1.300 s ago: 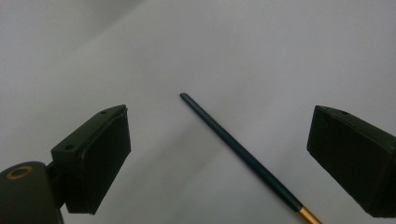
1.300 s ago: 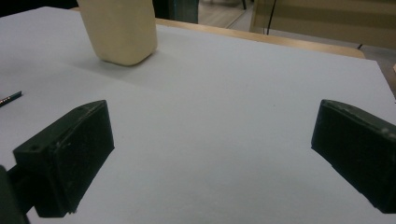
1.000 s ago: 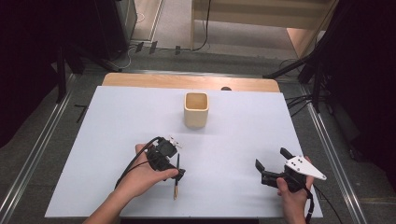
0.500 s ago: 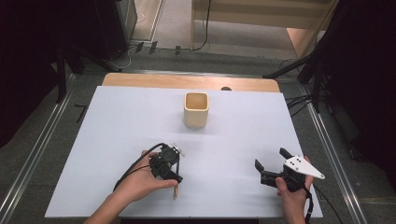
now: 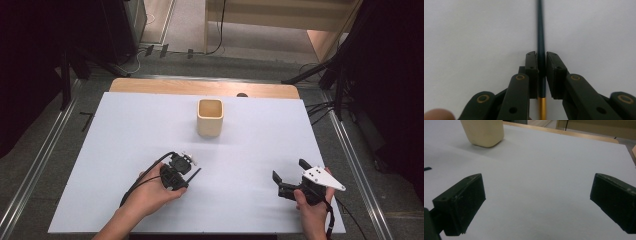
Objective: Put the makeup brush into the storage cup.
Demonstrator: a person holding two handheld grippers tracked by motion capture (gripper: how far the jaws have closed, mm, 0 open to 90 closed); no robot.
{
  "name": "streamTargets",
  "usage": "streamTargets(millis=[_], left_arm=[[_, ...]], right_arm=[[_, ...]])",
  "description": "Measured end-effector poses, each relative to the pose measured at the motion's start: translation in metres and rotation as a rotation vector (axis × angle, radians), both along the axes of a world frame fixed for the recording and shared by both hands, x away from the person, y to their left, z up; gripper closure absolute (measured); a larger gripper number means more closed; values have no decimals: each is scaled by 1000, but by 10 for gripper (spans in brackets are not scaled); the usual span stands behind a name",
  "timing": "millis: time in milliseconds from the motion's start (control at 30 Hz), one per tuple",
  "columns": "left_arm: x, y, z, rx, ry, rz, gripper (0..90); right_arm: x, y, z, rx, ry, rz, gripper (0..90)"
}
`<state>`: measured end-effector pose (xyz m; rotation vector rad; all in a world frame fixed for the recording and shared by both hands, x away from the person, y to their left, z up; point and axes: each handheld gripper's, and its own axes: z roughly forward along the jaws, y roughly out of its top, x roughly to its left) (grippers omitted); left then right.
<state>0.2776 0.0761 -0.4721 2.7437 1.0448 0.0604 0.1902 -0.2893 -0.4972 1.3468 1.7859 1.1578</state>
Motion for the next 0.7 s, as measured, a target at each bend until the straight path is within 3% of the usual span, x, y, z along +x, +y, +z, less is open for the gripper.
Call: streamTargets(millis=[233, 400, 467, 567, 600, 700], left_arm=[[-1, 0, 0, 2, -16, -8, 847], [0, 4, 0, -25, -12, -6, 848], [0, 6, 2, -28, -31, -3, 848], [3, 13, 9, -86, -54, 3, 849], [3, 13, 9, -86, -54, 3, 849], [5, 21, 14, -163, -74, 19, 849]], right_arm=[[1, 3, -1, 3, 6, 7, 6], [0, 6, 1, 7, 4, 12, 6], [0, 9, 2, 2, 2, 16, 6], [0, 12, 4, 0, -4, 17, 6], [0, 13, 5, 2, -6, 20, 6], [3, 17, 8, 10, -6, 24, 6]])
